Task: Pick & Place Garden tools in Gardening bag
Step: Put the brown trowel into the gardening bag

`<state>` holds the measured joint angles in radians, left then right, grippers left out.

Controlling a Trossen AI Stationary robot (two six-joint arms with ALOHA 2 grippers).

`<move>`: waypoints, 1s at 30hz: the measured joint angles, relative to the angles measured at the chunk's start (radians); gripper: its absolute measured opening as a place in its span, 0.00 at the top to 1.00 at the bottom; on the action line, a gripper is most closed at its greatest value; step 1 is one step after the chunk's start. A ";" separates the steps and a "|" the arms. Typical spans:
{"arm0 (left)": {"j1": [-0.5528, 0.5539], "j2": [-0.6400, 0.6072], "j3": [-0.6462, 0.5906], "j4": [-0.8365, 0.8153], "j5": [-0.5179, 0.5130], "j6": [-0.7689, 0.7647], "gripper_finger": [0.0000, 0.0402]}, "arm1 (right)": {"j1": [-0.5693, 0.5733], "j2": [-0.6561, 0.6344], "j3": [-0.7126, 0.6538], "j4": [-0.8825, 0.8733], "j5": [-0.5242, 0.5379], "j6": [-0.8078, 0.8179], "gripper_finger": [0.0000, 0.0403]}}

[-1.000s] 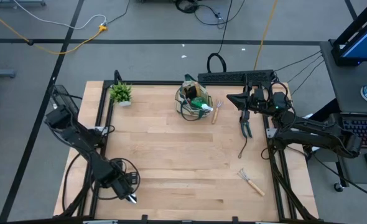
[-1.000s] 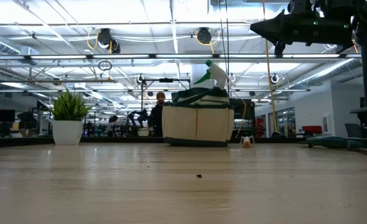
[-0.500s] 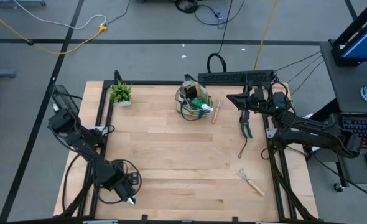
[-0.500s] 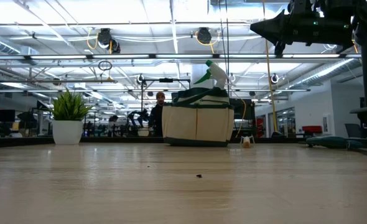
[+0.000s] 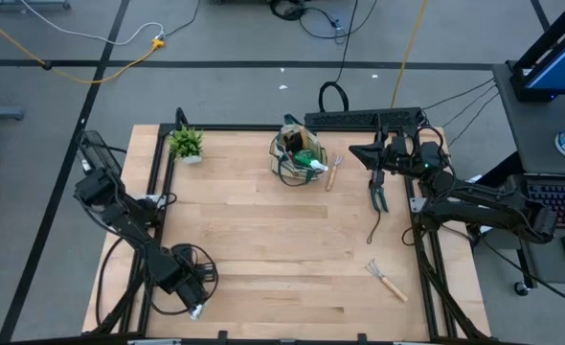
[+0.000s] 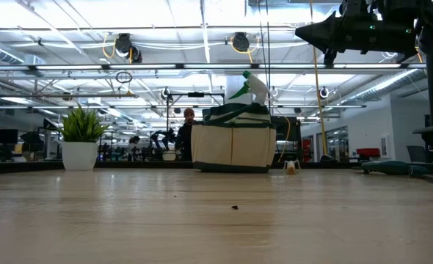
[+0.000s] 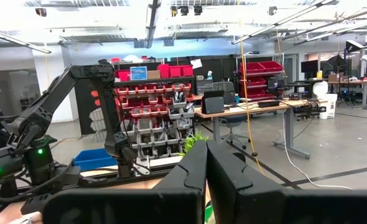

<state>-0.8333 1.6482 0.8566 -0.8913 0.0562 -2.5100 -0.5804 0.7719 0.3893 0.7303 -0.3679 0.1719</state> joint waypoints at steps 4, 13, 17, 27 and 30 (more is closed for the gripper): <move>0.000 0.001 -0.001 0.001 -0.058 0.023 0.76 | 0.000 0.000 0.000 0.000 0.000 0.000 1.00; 0.000 0.002 -0.003 0.003 -0.133 0.044 0.82 | 0.000 0.000 0.000 0.000 0.000 0.000 1.00; 0.000 0.002 -0.004 0.005 -0.172 0.045 0.82 | 0.000 0.000 0.000 0.001 0.000 0.000 1.00; 0.007 -0.050 -0.008 0.011 -0.375 0.076 0.82 | 0.000 0.000 0.000 0.007 0.000 0.011 1.00; 0.024 -0.080 -0.008 0.006 -0.456 0.101 0.82 | 0.000 0.000 0.000 0.007 -0.002 0.037 1.00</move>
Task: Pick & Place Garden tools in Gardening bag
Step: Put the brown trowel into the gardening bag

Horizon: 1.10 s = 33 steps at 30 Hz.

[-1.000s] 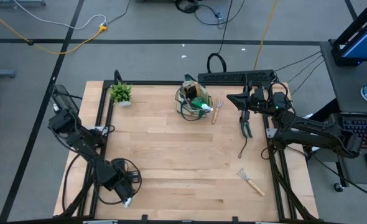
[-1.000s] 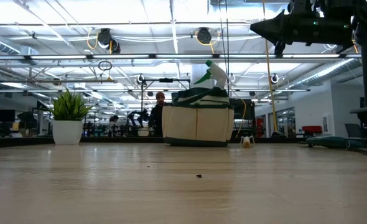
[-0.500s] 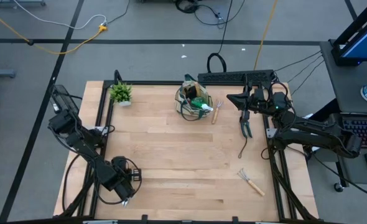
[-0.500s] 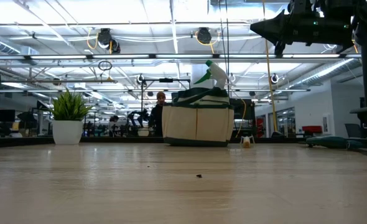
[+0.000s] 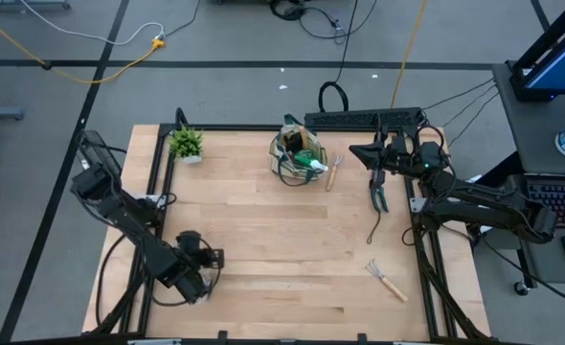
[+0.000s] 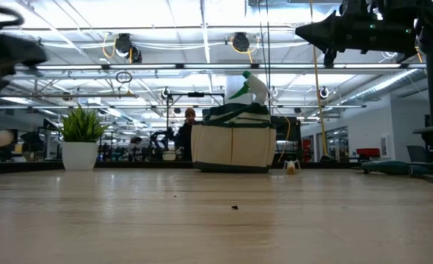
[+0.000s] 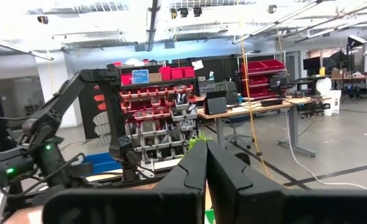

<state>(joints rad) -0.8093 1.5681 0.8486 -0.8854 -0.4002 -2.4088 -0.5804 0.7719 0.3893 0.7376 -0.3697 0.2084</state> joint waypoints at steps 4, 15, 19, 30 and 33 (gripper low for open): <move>0.034 -0.045 0.001 -0.003 -0.103 0.065 0.82 | 0.000 0.000 0.000 0.000 -0.001 0.040 1.00; 0.194 -0.186 0.004 0.039 -0.244 0.404 0.82 | 0.058 0.000 0.000 0.023 -0.026 0.039 1.00; 0.261 -0.229 0.004 0.103 -0.270 0.576 0.82 | 0.074 0.000 0.000 0.023 -0.022 0.034 1.00; 0.421 -0.303 0.004 0.455 -0.281 1.133 0.82 | 0.092 0.000 0.000 0.024 -0.021 0.034 1.00; 0.459 -0.316 0.004 0.586 -0.242 1.311 0.82 | 0.092 0.000 0.000 0.023 -0.023 0.034 1.00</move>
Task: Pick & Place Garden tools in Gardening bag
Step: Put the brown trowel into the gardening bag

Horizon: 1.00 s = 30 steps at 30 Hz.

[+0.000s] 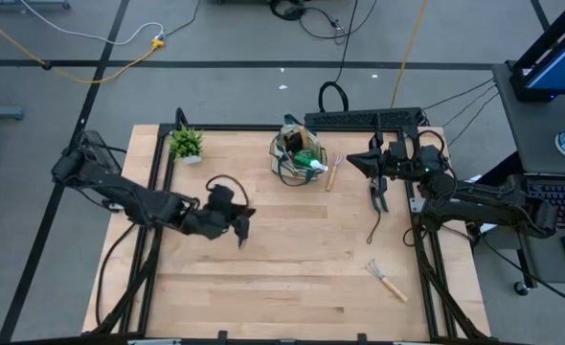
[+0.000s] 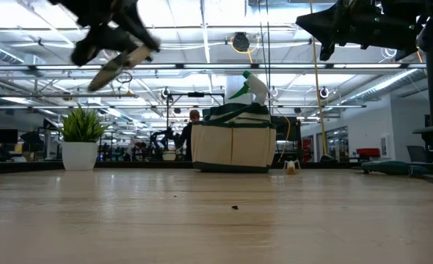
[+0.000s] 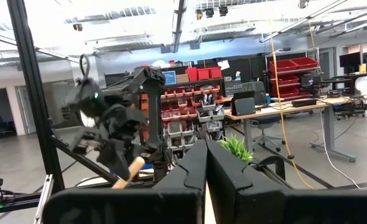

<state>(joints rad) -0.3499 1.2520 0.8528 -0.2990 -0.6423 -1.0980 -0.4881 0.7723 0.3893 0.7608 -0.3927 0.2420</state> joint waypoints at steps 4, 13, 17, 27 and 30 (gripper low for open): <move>0.046 0.001 0.002 0.183 0.110 0.224 0.82 | 0.000 0.000 0.000 -0.001 -0.001 0.000 1.00; 0.149 0.001 0.002 0.460 0.396 0.446 0.82 | 0.000 0.000 0.000 -0.001 -0.002 -0.023 1.00; 0.186 0.001 0.002 0.545 0.506 0.479 0.82 | 0.000 0.000 0.000 -0.002 -0.004 -0.027 1.00; 0.254 0.002 0.002 0.865 0.785 0.584 0.82 | 0.000 0.000 0.000 -0.002 -0.005 -0.027 1.00; 0.260 0.002 0.001 0.934 0.828 0.600 0.82 | 0.000 0.000 0.000 -0.002 -0.005 -0.027 1.00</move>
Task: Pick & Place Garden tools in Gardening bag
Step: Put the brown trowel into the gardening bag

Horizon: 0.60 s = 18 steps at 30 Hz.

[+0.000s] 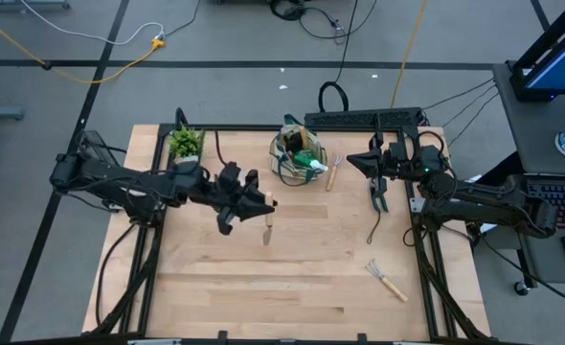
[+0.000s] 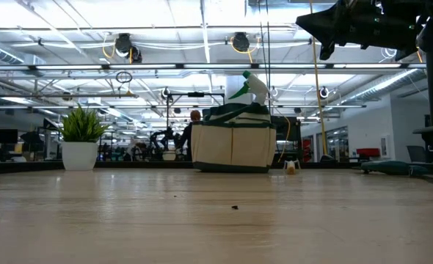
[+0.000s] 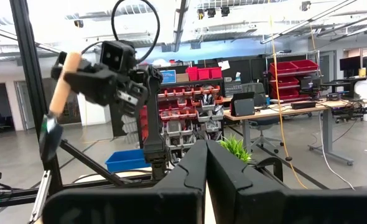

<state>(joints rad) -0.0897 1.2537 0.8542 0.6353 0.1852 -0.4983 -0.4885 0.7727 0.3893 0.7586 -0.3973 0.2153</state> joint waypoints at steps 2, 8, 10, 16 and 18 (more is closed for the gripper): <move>0.001 0.000 0.000 0.042 0.019 0.006 0.82 | 0.000 0.000 0.000 0.000 0.000 0.000 1.00; 0.001 0.000 0.000 0.085 0.045 0.023 0.82 | 0.000 0.000 0.000 0.000 0.000 -0.022 1.00; 0.001 0.000 0.000 0.094 0.048 0.024 0.82 | 0.000 0.000 0.000 0.000 0.001 -0.022 1.00; 0.001 0.000 0.000 0.099 0.031 0.034 0.82 | 0.000 0.000 0.000 0.000 0.001 -0.022 1.00; 0.004 0.000 0.000 0.087 -0.006 0.038 0.82 | 0.000 0.000 0.000 0.000 0.002 -0.021 1.00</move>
<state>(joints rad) -0.0858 1.2537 0.8539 0.7224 0.1794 -0.4603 -0.4889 0.7727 0.3893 0.7582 -0.3958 0.1948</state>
